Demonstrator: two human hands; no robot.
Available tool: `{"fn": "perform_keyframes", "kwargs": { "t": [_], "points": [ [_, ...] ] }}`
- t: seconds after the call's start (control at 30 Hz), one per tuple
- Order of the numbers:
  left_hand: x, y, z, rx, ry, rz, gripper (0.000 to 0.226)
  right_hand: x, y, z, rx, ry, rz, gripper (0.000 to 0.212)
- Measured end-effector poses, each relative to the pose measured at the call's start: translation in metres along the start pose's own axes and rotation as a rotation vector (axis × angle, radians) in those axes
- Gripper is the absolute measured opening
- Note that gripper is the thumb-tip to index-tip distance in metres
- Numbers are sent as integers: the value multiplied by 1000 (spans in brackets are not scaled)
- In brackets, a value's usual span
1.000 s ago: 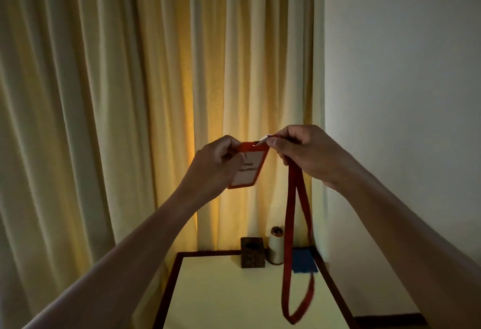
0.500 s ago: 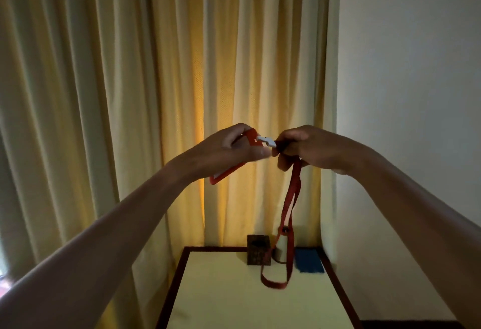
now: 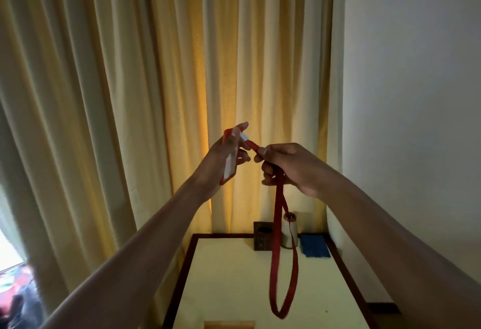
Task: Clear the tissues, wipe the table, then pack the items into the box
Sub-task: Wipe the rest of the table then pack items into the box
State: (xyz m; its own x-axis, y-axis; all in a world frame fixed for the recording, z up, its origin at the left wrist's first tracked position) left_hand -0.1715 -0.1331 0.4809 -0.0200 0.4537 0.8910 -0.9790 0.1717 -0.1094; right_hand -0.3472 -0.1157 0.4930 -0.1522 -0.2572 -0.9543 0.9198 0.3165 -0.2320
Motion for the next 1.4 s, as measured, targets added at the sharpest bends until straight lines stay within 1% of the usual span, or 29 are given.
{"fn": "perform_keyframes", "kwargs": {
  "t": [0.13, 0.2, 0.23, 0.33, 0.47, 0.53, 0.63, 0.7, 0.8, 0.87, 0.97, 1.03, 1.07, 1.13, 1.2, 1.23, 1.27, 1.33, 1.4],
  "points": [
    [-13, -2, -2, 91, -14, -262, 62, 20, 21, -9, -17, 13, 35, 26],
    [-15, -3, -2, 97, -12, -361, 54, 31, 30, -15, -25, 37, 19, 26],
    [-16, -4, -2, 95, -13, -375, 49, 35, 32, -17, -32, 49, 13, 26],
    [-15, -7, -3, 64, -1, -285, 44, 50, 38, -22, -33, 77, 13, 26],
    [-13, -10, -5, 26, 9, -162, 40, 62, 34, -24, 79, -1, -100, 23],
    [-12, -11, -6, 21, 1, -140, 41, 66, 31, -24, 130, -39, -83, 17],
    [-13, -16, -5, 26, -2, -141, 41, 72, 28, -23, 160, -45, -28, 24],
    [-14, -19, -5, 39, -8, -162, 41, 76, 29, -23, 156, -30, 17, 20],
    [-18, -19, -5, 61, -20, -181, 42, 85, 33, -23, 127, -15, 1, 16],
    [-21, -17, -5, 60, -22, -193, 43, 94, 37, -23, 77, 21, 26, 20],
    [-23, -12, -4, 59, -32, -188, 42, 103, 43, -25, 0, 62, 88, 31],
    [-23, -9, -4, 60, -37, -160, 39, 106, 45, -25, 8, 31, 90, 37],
    [-24, -7, -4, 59, -38, -147, 38, 106, 46, -24, 30, 1, 55, 37],
    [-25, -4, -6, 60, -41, -135, 38, 103, 47, -24, 99, -77, -67, 24],
    [-26, -4, -6, 71, -55, -156, 42, 100, 50, -26, 140, -143, -122, 9],
    [-27, -4, -6, 77, -60, -169, 42, 100, 51, -27, 145, -156, -124, 11],
    [-27, -5, -6, 81, -64, -177, 41, 101, 51, -29, 147, -156, -128, 17],
    [-26, -6, -6, 85, -66, -191, 41, 106, 51, -33, 118, -125, -146, 25],
    [-24, -6, -7, 86, -65, -213, 41, 109, 51, -35, 70, -67, -127, 26]
  ]
}}
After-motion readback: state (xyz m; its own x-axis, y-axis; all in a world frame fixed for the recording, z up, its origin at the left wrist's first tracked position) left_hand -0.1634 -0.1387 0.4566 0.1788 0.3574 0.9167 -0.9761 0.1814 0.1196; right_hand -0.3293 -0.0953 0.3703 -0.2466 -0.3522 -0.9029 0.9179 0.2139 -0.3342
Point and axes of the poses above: each hand's wrist, its own z-axis towards the middle knuckle, its own y-axis out of the palm, x = y × z, the point moved 3 cm from there along z, towards the middle knuckle, and after that the axes turned 1 degree about x, right-handed, at the moved point
